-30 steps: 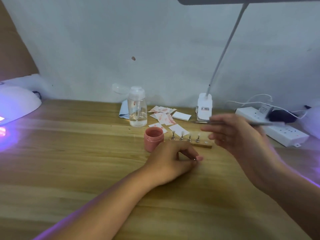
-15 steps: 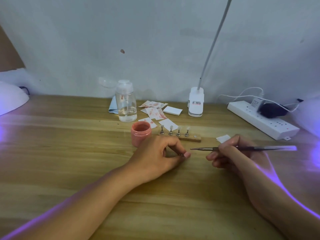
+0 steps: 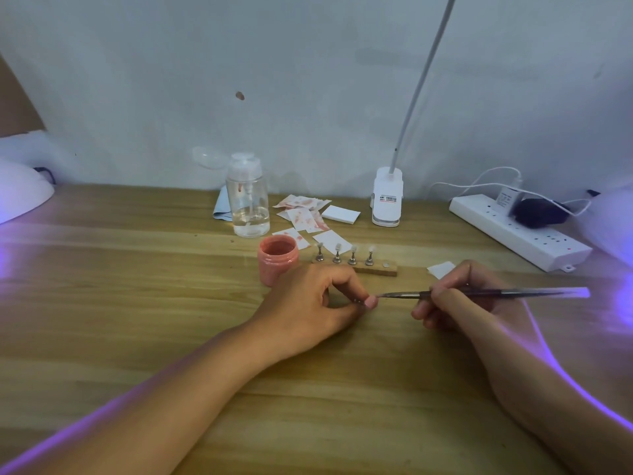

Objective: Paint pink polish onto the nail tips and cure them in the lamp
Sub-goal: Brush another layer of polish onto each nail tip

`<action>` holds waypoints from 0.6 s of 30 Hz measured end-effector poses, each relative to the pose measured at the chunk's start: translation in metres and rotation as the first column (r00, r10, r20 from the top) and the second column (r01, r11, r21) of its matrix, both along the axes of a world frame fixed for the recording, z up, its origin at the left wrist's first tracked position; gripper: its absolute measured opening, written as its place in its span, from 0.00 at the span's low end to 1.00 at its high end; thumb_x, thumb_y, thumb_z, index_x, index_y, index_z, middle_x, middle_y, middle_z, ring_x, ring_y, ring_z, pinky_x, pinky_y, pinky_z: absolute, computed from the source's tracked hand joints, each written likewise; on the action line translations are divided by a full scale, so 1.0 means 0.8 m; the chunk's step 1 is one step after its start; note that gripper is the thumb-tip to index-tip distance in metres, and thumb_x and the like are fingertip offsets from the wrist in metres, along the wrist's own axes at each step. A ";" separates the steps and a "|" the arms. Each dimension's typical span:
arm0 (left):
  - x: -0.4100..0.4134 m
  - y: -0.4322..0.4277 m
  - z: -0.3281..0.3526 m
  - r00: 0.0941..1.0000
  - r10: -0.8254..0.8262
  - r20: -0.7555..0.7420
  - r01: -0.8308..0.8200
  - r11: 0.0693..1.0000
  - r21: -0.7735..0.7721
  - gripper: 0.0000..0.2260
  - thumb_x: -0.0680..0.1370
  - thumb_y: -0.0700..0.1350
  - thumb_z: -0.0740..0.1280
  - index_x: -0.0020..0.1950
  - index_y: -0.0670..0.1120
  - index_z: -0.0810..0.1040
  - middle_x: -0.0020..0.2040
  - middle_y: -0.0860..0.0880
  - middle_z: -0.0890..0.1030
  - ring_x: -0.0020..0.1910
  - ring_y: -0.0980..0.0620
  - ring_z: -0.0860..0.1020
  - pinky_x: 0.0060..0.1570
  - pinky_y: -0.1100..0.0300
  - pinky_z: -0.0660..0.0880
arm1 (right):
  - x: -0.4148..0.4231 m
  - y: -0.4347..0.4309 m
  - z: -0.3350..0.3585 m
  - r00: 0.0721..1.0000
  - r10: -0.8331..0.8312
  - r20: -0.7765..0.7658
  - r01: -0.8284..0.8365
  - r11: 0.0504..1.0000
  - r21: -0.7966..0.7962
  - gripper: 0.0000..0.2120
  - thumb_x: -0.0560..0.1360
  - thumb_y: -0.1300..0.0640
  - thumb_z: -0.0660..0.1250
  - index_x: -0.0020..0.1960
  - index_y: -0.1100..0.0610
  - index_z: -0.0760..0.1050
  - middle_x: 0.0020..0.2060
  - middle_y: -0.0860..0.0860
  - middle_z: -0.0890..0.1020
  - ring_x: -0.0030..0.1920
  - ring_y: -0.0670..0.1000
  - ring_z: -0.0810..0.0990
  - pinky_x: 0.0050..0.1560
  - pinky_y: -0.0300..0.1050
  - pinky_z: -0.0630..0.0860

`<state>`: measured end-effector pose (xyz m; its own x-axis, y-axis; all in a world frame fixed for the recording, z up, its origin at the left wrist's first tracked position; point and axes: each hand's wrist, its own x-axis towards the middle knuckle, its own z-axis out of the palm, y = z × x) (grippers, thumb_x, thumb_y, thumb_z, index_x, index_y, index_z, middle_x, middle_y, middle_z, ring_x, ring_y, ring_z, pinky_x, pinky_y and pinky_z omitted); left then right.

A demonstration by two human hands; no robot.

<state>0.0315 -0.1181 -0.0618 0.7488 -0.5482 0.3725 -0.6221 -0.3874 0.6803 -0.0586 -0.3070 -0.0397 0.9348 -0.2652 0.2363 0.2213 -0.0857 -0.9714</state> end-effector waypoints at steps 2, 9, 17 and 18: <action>0.000 0.000 0.000 1.000 -0.001 -0.006 0.001 1.000 0.003 0.04 0.73 0.53 0.74 0.40 0.58 0.82 0.39 0.67 0.81 0.25 0.60 0.68 0.26 0.71 0.61 | 0.001 -0.001 -0.001 1.000 0.000 -0.001 0.000 1.000 -0.004 0.05 0.75 0.71 0.64 0.40 0.67 0.72 0.32 0.60 0.82 0.32 0.49 0.80 0.34 0.35 0.77; 0.000 0.000 0.002 0.999 -0.016 -0.037 0.015 1.000 -0.006 0.04 0.74 0.51 0.74 0.41 0.58 0.82 0.33 0.69 0.79 0.23 0.61 0.66 0.25 0.71 0.59 | -0.001 -0.003 -0.002 1.000 0.018 0.019 -0.017 0.999 -0.029 0.08 0.74 0.69 0.63 0.38 0.60 0.73 0.31 0.58 0.82 0.33 0.49 0.78 0.35 0.36 0.76; 0.005 0.001 0.000 0.988 -0.039 -0.147 0.031 0.998 -0.052 0.06 0.74 0.43 0.75 0.43 0.55 0.84 0.40 0.63 0.84 0.24 0.60 0.64 0.25 0.69 0.59 | -0.002 -0.002 0.000 0.997 0.072 0.023 -0.072 0.997 0.025 0.11 0.74 0.73 0.61 0.39 0.60 0.74 0.32 0.57 0.82 0.34 0.48 0.79 0.38 0.36 0.77; 0.006 0.001 0.000 0.987 -0.040 -0.155 0.031 0.998 -0.056 0.07 0.74 0.43 0.75 0.42 0.56 0.83 0.41 0.63 0.84 0.24 0.61 0.64 0.25 0.70 0.59 | -0.002 -0.002 0.000 0.997 0.077 0.022 -0.078 0.997 0.019 0.11 0.74 0.74 0.61 0.40 0.61 0.74 0.32 0.58 0.82 0.34 0.48 0.79 0.37 0.35 0.77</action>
